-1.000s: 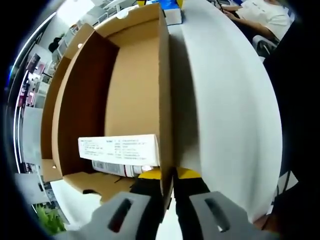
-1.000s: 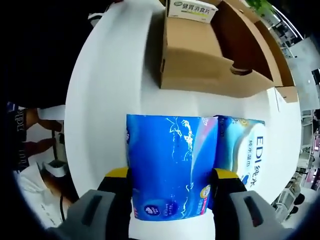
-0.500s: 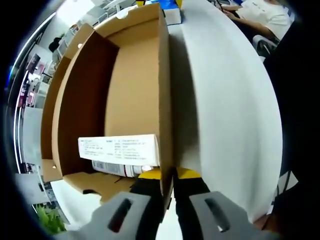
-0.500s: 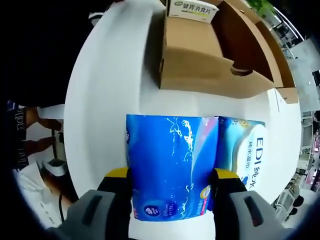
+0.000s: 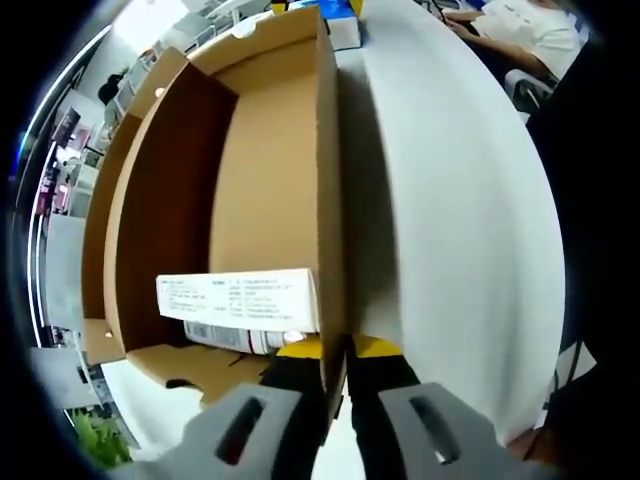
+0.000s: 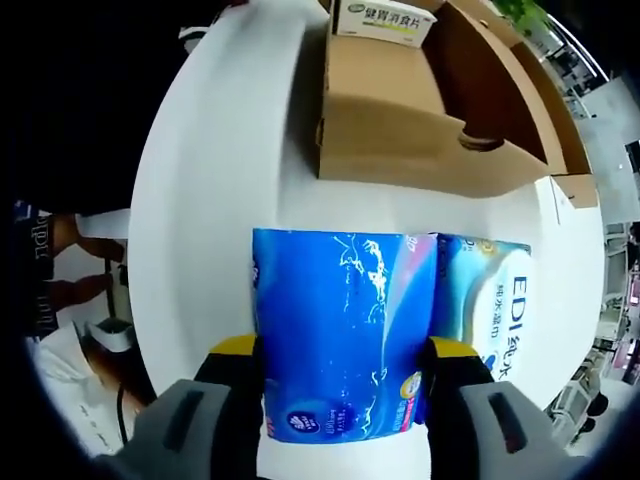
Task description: Operate the shoe box by opening the lid, removing the specified soft item, and placing it in the target area until the item is outside and the box remains undamaged.
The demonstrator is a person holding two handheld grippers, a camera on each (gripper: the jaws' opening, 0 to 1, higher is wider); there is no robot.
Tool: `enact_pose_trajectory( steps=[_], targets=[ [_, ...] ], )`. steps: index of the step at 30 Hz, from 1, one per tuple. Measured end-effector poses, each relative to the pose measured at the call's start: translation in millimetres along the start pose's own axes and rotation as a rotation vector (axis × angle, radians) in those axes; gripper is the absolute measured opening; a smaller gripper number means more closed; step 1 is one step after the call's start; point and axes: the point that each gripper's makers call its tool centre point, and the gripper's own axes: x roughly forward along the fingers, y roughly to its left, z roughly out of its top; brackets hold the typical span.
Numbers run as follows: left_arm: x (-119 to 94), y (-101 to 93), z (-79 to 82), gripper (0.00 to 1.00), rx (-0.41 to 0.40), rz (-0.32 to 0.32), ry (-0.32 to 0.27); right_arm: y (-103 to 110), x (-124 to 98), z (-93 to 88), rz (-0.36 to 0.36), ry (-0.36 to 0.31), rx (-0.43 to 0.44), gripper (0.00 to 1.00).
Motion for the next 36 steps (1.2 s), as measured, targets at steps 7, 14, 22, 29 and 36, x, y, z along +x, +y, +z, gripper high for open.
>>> enact_pose_trajectory(
  steps=[7, 14, 22, 29, 36],
  targets=[
    [-0.2, -0.3, -0.2, 0.05, -0.001, 0.0, 0.0, -0.8, 0.0, -0.4, -0.003, 0.001, -0.001, 0.65],
    [-0.3, -0.6, -0.5, 0.05, -0.003, 0.001, 0.003, 1.1, 0.0, 0.8, -0.005, 0.003, 0.0, 0.66],
    [-0.1, -0.2, -0.4, 0.05, 0.002, 0.002, 0.002, 1.3, -9.5, 5.9, -0.022, -0.027, -0.004, 0.64],
    [-0.2, -0.3, -0.3, 0.06, 0.001, 0.001, 0.001, -8.3, -47.5, 36.4, -0.084, -0.132, 0.019, 0.62],
    [-1.0, -2.7, -0.1, 0.06, 0.001, -0.001, 0.0, -41.1, -99.3, 104.9, -0.194, -0.254, -0.099, 0.6]
  ],
)
